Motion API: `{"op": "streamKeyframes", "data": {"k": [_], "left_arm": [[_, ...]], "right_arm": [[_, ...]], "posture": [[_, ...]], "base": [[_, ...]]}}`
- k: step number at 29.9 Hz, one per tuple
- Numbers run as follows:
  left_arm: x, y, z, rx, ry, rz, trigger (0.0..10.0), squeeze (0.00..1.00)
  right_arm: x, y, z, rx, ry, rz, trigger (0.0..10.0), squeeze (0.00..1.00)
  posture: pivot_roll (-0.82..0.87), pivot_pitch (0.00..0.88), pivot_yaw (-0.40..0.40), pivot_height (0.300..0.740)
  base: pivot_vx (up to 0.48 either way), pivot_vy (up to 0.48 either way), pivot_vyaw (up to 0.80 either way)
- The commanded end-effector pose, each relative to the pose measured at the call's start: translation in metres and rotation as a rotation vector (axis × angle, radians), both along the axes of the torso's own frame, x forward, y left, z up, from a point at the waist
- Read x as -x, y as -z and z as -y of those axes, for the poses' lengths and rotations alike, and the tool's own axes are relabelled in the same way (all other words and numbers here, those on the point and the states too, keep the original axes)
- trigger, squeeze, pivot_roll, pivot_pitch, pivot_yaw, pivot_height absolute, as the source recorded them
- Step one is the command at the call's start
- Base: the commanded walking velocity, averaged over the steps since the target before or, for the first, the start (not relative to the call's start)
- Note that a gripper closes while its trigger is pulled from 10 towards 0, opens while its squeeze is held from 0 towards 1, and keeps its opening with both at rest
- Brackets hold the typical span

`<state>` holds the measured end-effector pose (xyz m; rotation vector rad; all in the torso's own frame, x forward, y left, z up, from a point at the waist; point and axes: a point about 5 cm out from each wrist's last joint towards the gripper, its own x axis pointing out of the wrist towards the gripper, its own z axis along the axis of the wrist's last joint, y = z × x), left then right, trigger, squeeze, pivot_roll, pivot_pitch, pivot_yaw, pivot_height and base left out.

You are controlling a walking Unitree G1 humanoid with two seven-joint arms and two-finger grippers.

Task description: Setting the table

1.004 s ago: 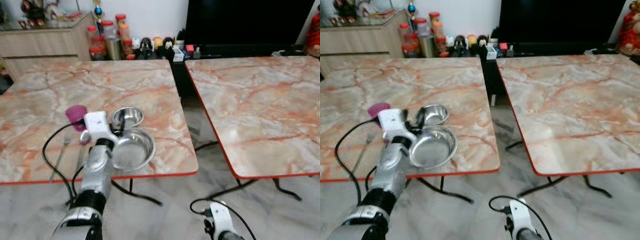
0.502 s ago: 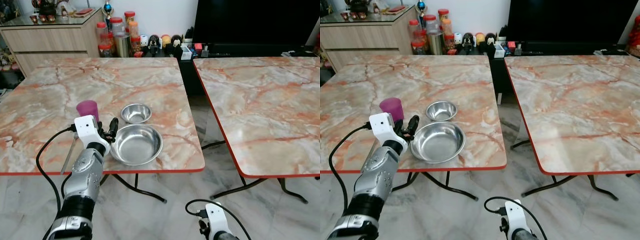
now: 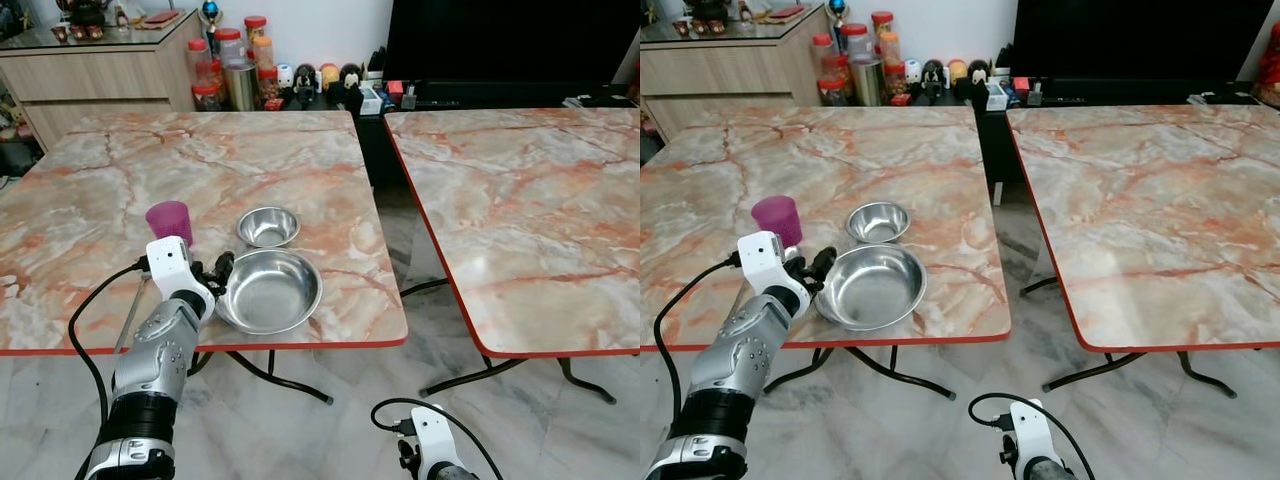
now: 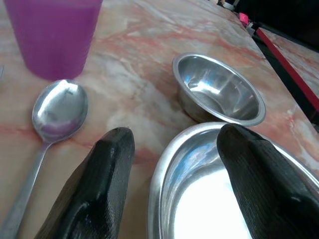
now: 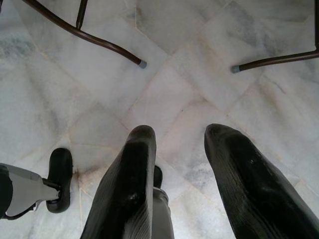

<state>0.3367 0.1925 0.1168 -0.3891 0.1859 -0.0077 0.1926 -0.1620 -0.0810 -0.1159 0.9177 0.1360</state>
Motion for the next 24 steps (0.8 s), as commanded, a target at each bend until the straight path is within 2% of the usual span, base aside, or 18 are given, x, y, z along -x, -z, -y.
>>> {"op": "streamKeyframes", "data": {"k": [1, 5, 9, 11, 24], "left_arm": [[0.0013, 0.0002, -0.0033, 0.028, -0.009, -0.026, 10.0, 0.00], [0.0021, 0.0065, -0.0047, 0.137, -0.048, -0.079, 10.0, 0.00], [0.0024, 0.0029, -0.0051, 0.237, -0.072, -0.062, 10.0, 0.00], [0.0022, 0.0006, -0.0061, 0.255, -0.069, -0.061, 10.0, 0.00], [0.0044, 0.0075, -0.0048, 0.193, -0.036, -0.107, 10.0, 0.00]], "right_arm": [[-0.0044, -0.0022, 0.0000, 0.002, -0.004, 0.007, 10.0, 0.00], [-0.0053, -0.0025, -0.0012, -0.001, -0.006, 0.009, 10.0, 0.00], [-0.0035, -0.0016, -0.0014, -0.001, -0.006, 0.003, 10.0, 0.00], [-0.0031, -0.0014, -0.0011, -0.002, -0.004, 0.001, 10.0, 0.00], [-0.0036, -0.0017, -0.0008, -0.003, 0.001, 0.003, 10.0, 0.00]], "posture": [[0.02, 0.000, -0.017, 0.728], [0.02, 0.000, -0.020, 0.728], [0.03, 0.000, -0.020, 0.728], [0.02, 0.000, -0.019, 0.728], [0.02, 0.000, -0.017, 0.728]], "base": [[0.000, 0.000, 0.00], [0.000, 0.000, 0.00], [0.000, 0.000, 0.00], [0.000, 0.000, 0.00], [0.000, 0.000, 0.00]]}}
